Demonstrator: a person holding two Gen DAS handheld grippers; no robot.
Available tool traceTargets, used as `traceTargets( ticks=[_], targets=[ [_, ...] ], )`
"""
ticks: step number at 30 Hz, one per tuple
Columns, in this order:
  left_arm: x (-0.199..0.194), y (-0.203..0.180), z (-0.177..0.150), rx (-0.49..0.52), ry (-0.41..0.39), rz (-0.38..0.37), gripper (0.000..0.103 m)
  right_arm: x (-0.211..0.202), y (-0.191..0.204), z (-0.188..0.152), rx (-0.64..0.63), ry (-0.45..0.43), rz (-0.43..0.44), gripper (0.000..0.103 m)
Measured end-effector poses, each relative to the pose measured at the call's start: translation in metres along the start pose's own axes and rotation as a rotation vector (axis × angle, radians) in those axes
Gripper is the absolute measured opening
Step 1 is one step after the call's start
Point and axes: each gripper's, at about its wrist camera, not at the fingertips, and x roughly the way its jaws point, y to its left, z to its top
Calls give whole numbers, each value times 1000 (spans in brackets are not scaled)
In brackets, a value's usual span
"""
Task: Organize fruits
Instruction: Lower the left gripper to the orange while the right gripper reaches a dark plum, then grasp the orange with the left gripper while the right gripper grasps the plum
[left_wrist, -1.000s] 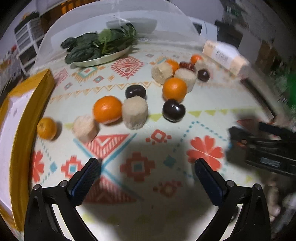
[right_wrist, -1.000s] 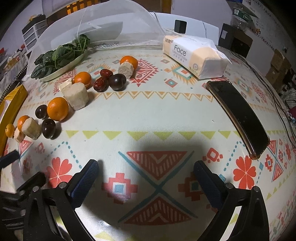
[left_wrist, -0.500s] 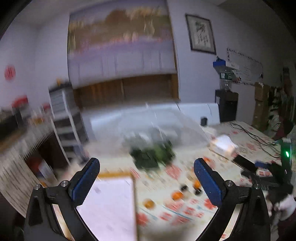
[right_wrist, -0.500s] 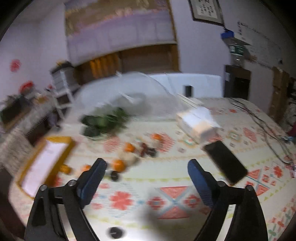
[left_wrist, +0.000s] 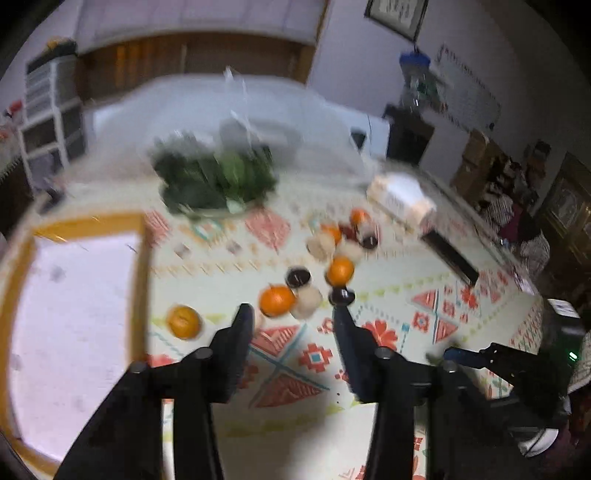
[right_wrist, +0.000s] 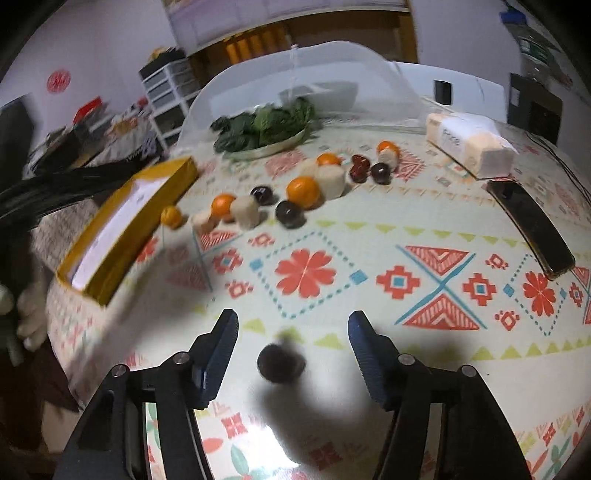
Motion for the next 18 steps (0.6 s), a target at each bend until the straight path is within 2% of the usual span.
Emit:
traceTargets(
  ticks=[5, 10, 14, 18],
  targets=[
    [37, -1, 1, 52, 31, 30, 43, 16, 10, -7, -52, 32, 12, 62],
    [81, 2, 3, 151, 132, 68, 43, 26, 13, -12, -81, 64, 16, 56],
    [90, 5, 8, 179, 157, 45, 43, 30, 13, -15, -105, 78, 18, 51],
    [96, -1, 14, 224, 160, 60, 43, 31, 12, -14, -107, 85, 35, 46]
  ],
)
